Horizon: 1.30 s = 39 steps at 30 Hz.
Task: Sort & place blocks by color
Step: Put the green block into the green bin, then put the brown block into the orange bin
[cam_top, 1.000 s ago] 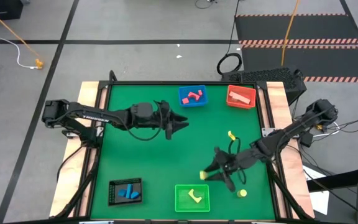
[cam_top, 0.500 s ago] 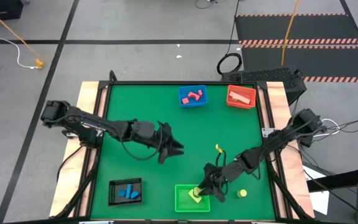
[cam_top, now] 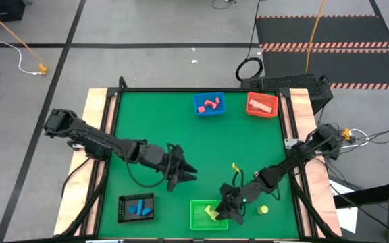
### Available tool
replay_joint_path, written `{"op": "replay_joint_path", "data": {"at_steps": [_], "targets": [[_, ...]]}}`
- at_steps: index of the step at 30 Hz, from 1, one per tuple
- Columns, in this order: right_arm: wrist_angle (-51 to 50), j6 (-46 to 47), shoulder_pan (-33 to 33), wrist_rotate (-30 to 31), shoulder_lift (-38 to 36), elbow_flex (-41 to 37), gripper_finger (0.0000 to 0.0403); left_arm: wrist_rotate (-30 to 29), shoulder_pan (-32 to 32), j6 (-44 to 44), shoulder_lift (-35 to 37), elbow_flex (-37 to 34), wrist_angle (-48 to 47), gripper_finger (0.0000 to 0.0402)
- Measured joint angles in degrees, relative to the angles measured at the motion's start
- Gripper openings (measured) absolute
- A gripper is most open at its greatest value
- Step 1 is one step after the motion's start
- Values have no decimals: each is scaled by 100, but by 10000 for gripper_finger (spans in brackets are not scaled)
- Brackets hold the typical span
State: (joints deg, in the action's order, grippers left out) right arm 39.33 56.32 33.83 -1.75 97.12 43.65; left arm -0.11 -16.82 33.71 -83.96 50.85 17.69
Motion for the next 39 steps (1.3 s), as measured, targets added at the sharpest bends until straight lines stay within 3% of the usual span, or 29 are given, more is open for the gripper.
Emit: {"op": "replay_joint_path", "data": {"at_steps": [9, 15, 22, 28, 34, 39], "targets": [[38, -224, -6, -7, -3, 0, 228, -54, -31, 3, 0, 0, 2, 159], [-226, -814, -274, -303, -494, 1, 243, -54, -10, -41, 2, 0, 6, 159], [-3481, -1379, -588, -22, -1987, 1, 240, -56, 105, -52, 0, 0, 9, 159], [-6300, -1121, -689, 179, -3076, -1, 240, -289, 212, -163, 1, 0, 9, 159], [-8124, -1053, -571, 167, -3282, -1, 240, -619, 349, -300, 0, 0, 9, 159], [-8699, -1699, -552, 215, -3074, -1, 240, -848, 507, -369, 0, 0, 33, 159]]}}
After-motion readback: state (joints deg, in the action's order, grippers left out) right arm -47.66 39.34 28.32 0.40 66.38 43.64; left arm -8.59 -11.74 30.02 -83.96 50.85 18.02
